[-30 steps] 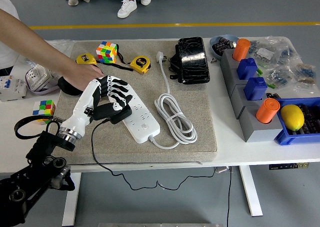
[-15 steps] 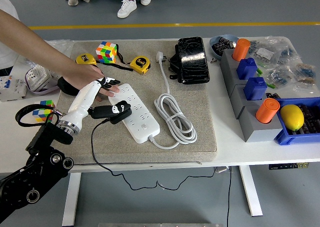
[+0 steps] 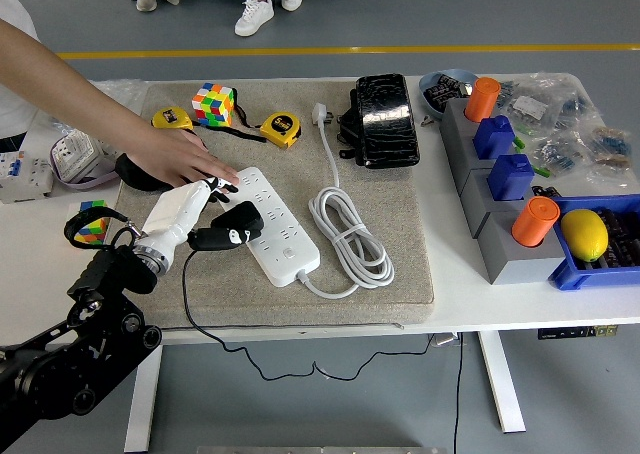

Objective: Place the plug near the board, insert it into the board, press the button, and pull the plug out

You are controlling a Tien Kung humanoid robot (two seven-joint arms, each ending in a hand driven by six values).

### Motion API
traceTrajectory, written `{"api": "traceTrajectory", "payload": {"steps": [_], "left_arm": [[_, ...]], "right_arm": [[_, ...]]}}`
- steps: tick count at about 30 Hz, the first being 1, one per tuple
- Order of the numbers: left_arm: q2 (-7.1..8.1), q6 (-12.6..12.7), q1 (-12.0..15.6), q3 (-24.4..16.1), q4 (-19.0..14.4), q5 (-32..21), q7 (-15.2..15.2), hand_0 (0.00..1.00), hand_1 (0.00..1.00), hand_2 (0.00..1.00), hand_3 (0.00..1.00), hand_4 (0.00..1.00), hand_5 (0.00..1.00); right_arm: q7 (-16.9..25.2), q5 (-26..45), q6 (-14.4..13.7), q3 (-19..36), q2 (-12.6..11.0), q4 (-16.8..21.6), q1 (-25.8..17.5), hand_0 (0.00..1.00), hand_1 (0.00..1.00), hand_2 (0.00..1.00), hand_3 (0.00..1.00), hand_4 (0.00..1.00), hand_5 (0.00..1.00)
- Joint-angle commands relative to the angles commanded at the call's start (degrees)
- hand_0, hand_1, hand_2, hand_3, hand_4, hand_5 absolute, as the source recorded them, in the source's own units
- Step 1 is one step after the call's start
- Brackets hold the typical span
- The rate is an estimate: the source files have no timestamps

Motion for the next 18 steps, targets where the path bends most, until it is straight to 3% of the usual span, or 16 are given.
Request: {"api": "traceTrajectory", "payload": {"steps": [1, 2, 7, 8, 13, 14, 18], "left_arm": [[-0.09, -0.14, -0.06, 0.08, 0.02, 0.72, 0.17, 0.509, 0.549, 0.561, 0.650, 0.998, 0.441], [-0.20, -0.24, -0.12, 0.17, 0.06, 1.43, 0.38, 0.465, 0.491, 0.507, 0.602, 0.998, 0.280], [-0.63, 0.04, -0.36, 0.56, 0.48, 1.82, 0.61, 0.465, 0.491, 0.507, 0.602, 0.998, 0.280], [-0.71, 0.17, -0.39, 0.59, 0.59, 1.72, 0.55, 0.387, 0.417, 0.475, 0.537, 0.998, 0.232], [-1.09, 0.95, -0.61, 0.72, 1.17, 1.27, 0.06, 0.387, 0.417, 0.475, 0.537, 0.998, 0.232], [-1.18, 1.06, -0.70, 0.75, 1.35, 1.36, -0.07, 0.341, 0.369, 0.459, 0.527, 0.913, 0.160], [-1.33, 2.41, -0.91, 0.86, 1.68, 0.91, -1.26, 0.341, 0.369, 0.459, 0.527, 0.913, 0.160]], "right_arm": [[-0.01, -0.03, -0.01, 0.00, 0.00, 0.00, -0.03, 0.549, 0.595, 0.538, 0.509, 0.839, 0.363], [0.00, -0.05, -0.02, 0.02, 0.00, 0.00, -0.05, 0.549, 0.595, 0.538, 0.509, 0.839, 0.363], [0.03, -0.06, -0.02, 0.02, 0.08, 0.04, -0.08, 0.549, 0.595, 0.538, 0.509, 0.839, 0.363], [0.03, -0.05, -0.01, 0.03, 0.10, 0.04, -0.09, 0.549, 0.595, 0.537, 0.509, 0.837, 0.363], [0.03, -0.03, -0.02, 0.06, 0.14, 0.01, -0.21, 0.549, 0.595, 0.537, 0.509, 0.837, 0.363], [0.03, -0.03, -0.03, 0.11, 0.16, 0.00, -0.20, 0.549, 0.594, 0.537, 0.508, 0.837, 0.363], [0.04, -0.11, -0.05, 0.34, 0.24, 0.03, -0.15, 0.549, 0.594, 0.537, 0.508, 0.837, 0.363]]}}
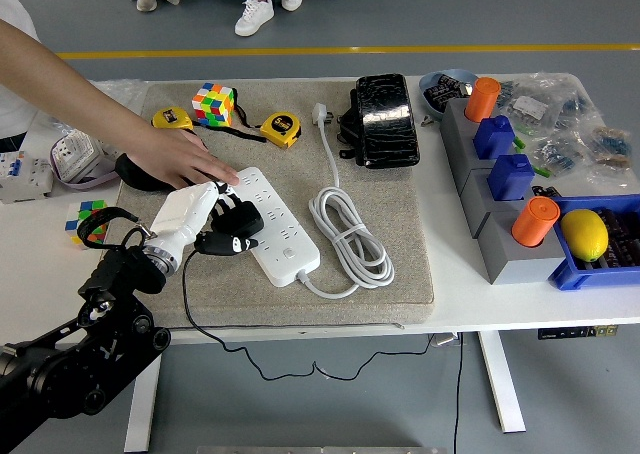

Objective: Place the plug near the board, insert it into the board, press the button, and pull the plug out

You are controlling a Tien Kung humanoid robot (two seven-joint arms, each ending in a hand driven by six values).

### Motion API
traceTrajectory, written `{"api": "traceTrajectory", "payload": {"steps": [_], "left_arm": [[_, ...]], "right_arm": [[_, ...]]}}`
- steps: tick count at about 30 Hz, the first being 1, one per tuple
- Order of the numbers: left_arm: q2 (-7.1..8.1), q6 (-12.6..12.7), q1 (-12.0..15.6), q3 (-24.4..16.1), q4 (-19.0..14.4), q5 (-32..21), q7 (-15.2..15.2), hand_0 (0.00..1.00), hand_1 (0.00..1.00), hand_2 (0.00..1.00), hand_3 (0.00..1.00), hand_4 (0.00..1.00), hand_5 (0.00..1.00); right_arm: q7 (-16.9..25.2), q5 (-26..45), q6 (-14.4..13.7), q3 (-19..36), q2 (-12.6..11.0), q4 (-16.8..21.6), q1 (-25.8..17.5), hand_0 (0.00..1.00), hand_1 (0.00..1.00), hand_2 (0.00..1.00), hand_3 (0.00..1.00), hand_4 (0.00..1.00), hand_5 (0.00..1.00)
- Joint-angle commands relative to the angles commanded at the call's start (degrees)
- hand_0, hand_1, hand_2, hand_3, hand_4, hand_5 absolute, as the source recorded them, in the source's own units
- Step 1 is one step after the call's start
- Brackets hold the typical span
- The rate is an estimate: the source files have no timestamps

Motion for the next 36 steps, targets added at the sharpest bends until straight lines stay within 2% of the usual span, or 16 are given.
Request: {"api": "traceTrajectory", "payload": {"steps": [1, 2, 13, 14, 24, 27, 31, 36], "left_arm": [[-0.03, 0.17, -0.06, 0.04, 0.04, -0.18, -0.11, 0.341, 0.369, 0.459, 0.527, 0.913, 0.160], [-0.06, 0.30, -0.12, 0.07, 0.08, -0.17, -0.16, 0.307, 0.338, 0.418, 0.518, 0.859, 0.131], [-0.31, 1.66, -0.30, 0.34, 0.64, -1.32, -0.73, 0.286, 0.313, 0.389, 0.516, 0.831, 0.105], [-0.29, 2.00, -0.27, 0.37, 0.68, -1.91, -1.09, 0.275, 0.305, 0.363, 0.506, 0.778, 0.065], [-0.17, 4.03, 0.11, -0.71, 0.01, -3.77, -4.55, 0.271, 0.299, 0.351, 0.504, 0.770, 0.059], [0.11, 4.46, 1.00, -1.97, -1.67, -3.35, -5.54, 0.272, 0.301, 0.350, 0.505, 0.784, 0.063], [0.88, 4.34, 1.85, -3.92, -3.33, -2.17, -5.35, 0.272, 0.301, 0.350, 0.505, 0.784, 0.063], [2.12, 4.81, 2.76, -5.79, -2.06, -0.88, -5.95, 0.271, 0.300, 0.348, 0.503, 0.779, 0.066]], "right_arm": [[0.01, 0.01, 0.00, 0.04, 0.01, 0.00, 0.02, 0.549, 0.594, 0.537, 0.508, 0.837, 0.363], [0.01, -0.01, 0.00, 0.07, 0.01, 0.01, 0.03, 0.549, 0.594, 0.537, 0.508, 0.836, 0.363], [0.04, -0.05, -0.01, 0.12, 0.13, 0.02, 0.09, 0.549, 0.593, 0.537, 0.508, 0.836, 0.363], [0.04, -0.04, -0.01, 0.11, 0.13, 0.01, 0.07, 0.549, 0.593, 0.536, 0.507, 0.834, 0.355], [0.07, -0.10, -0.03, 0.36, 0.20, 0.04, 0.15, 0.549, 0.592, 0.536, 0.508, 0.834, 0.354], [0.06, -0.08, -0.02, 0.37, 0.26, 0.01, 0.16, 0.549, 0.590, 0.536, 0.508, 0.833, 0.352], [0.05, -0.07, -0.01, 0.36, 0.33, -0.01, 0.08, 0.549, 0.590, 0.536, 0.508, 0.833, 0.352], [0.06, -0.14, -0.01, 0.43, 0.31, 0.00, 0.09, 0.549, 0.592, 0.535, 0.508, 0.832, 0.350]]}}
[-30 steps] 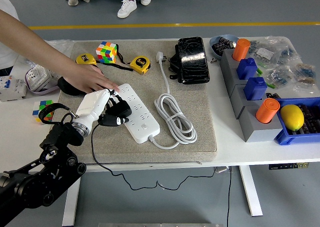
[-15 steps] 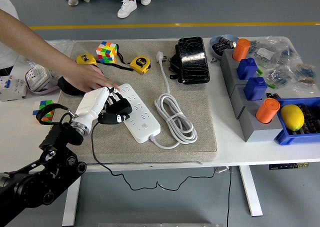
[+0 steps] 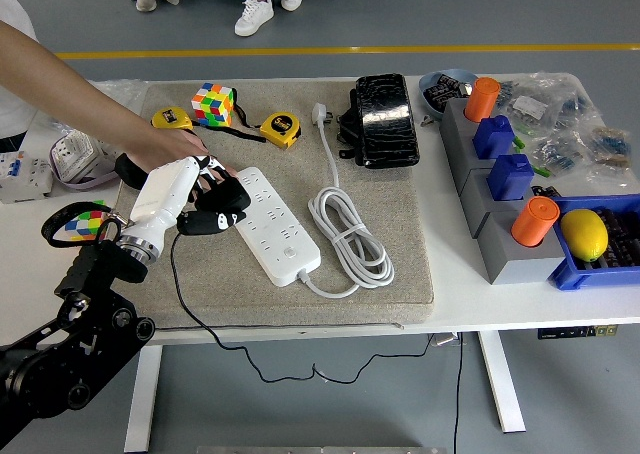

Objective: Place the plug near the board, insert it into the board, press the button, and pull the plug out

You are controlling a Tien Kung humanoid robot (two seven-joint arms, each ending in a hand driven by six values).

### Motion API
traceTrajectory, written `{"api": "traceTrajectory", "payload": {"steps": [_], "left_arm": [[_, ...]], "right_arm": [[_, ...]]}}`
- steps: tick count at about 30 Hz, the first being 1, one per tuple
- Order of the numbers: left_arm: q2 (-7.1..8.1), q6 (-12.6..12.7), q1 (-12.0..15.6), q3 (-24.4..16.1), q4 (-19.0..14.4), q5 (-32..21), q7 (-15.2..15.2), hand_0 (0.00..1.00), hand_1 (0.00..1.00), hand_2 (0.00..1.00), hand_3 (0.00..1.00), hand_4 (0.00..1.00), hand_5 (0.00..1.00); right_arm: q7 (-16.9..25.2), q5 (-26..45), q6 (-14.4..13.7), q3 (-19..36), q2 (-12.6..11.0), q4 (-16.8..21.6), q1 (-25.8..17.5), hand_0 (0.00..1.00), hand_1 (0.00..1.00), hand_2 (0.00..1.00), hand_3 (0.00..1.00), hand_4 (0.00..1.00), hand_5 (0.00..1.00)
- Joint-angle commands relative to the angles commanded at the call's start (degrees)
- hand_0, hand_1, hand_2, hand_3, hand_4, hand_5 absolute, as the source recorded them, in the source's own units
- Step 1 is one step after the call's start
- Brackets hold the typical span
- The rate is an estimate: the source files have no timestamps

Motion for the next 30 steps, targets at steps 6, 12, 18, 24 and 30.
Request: {"api": "traceTrajectory", "payload": {"steps": [6, 12, 18, 24, 30], "left_arm": [[0.25, 0.29, 1.03, -1.37, 3.19, 0.58, -0.73, 0.273, 0.305, 0.355, 0.505, 0.764, 0.053], [0.03, 0.23, 0.98, -1.49, 6.02, 0.17, -2.08, 0.289, 0.309, 0.357, 0.503, 0.753, 0.064], [-0.20, -0.17, 0.97, -1.59, 7.54, -0.22, -2.39, 0.308, 0.340, 0.391, 0.514, 0.757, 0.082], [-0.18, -0.13, 1.05, -1.64, 7.66, -0.41, -2.66, 0.354, 0.440, 0.479, 0.533, 0.901, 0.235], [-0.10, 0.26, 1.05, -1.73, 7.84, -0.57, -3.09, 0.393, 0.529, 0.549, 0.570, 0.998, 0.339]], "right_arm": [[0.01, 0.00, 0.01, 0.16, 0.15, 0.00, 0.13, 0.547, 0.591, 0.535, 0.508, 0.833, 0.349], [0.00, -0.02, 0.00, 0.15, 0.08, 0.03, 0.05, 0.550, 0.591, 0.535, 0.508, 0.833, 0.349], [-0.01, 0.06, -0.01, -0.05, 0.03, 0.01, -0.10, 0.550, 0.592, 0.535, 0.508, 0.833, 0.349], [-0.01, 0.03, -0.01, -0.12, -0.09, 0.06, -0.12, 0.551, 0.590, 0.535, 0.508, 0.833, 0.349], [-0.01, 0.03, -0.01, -0.15, -0.19, 0.08, -0.05, 0.550, 0.590, 0.535, 0.508, 0.833, 0.349]]}}
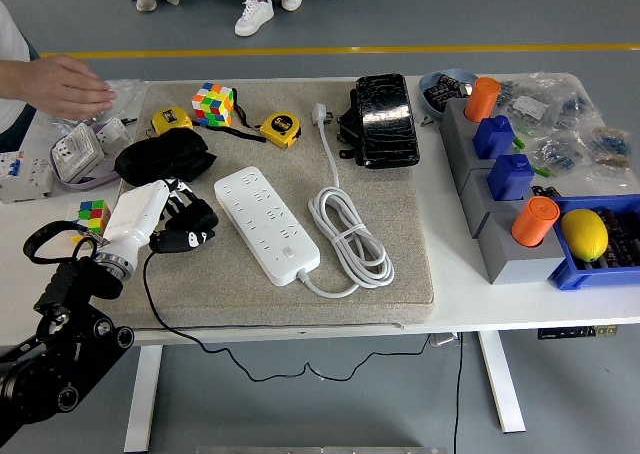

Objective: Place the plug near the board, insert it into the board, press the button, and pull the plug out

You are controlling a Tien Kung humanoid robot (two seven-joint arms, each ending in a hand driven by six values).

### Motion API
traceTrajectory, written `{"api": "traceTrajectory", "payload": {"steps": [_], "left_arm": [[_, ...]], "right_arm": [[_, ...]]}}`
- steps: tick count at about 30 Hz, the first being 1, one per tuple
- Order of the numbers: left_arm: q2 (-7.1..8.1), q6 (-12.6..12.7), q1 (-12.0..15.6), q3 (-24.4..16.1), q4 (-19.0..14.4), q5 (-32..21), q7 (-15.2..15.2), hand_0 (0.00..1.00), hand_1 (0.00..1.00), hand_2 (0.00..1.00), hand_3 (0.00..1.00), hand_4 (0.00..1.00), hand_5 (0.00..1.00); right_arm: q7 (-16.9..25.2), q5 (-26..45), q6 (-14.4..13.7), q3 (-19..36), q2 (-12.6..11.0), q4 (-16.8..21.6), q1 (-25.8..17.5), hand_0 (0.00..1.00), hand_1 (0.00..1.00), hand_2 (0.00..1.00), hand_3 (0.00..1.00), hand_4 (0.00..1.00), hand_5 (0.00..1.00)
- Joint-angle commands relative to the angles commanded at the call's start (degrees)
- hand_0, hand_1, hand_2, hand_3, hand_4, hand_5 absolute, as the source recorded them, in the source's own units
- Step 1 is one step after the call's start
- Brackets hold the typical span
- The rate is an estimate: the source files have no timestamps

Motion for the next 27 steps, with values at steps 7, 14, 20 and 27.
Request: {"api": "traceTrajectory", "payload": {"steps": [7, 14, 20, 27], "left_arm": [[0.07, -0.42, 0.22, -0.24, -0.09, 0.19, 0.15, 0.416, 0.598, 0.605, 0.630, 0.998, 0.372], [0.43, 0.85, 1.44, -2.35, -3.71, -2.75, -2.68, 0.435, 0.615, 0.622, 0.660, 0.998, 0.425], [0.86, 2.61, 2.48, -5.30, -6.85, -15.26, -11.68, 0.429, 0.547, 0.554, 0.570, 0.956, 0.437], [0.33, -1.33, 2.93, -8.94, -4.30, -31.93, -13.66, 0.394, 0.476, 0.514, 0.534, 0.887, 0.364]], "right_arm": [[0.00, 0.02, 0.01, -0.20, -0.05, 0.02, -0.11, 0.550, 0.591, 0.534, 0.508, 0.833, 0.349], [-0.01, -0.02, 0.00, -0.15, -0.09, 0.01, -0.22, 0.550, 0.590, 0.534, 0.508, 0.831, 0.347], [-0.05, -0.01, 0.04, 0.03, 0.05, -0.08, -0.16, 0.550, 0.591, 0.535, 0.508, 0.833, 0.345], [-0.03, -0.02, 0.07, 0.18, 0.31, -0.11, 0.11, 0.550, 0.591, 0.534, 0.508, 0.832, 0.346]]}}
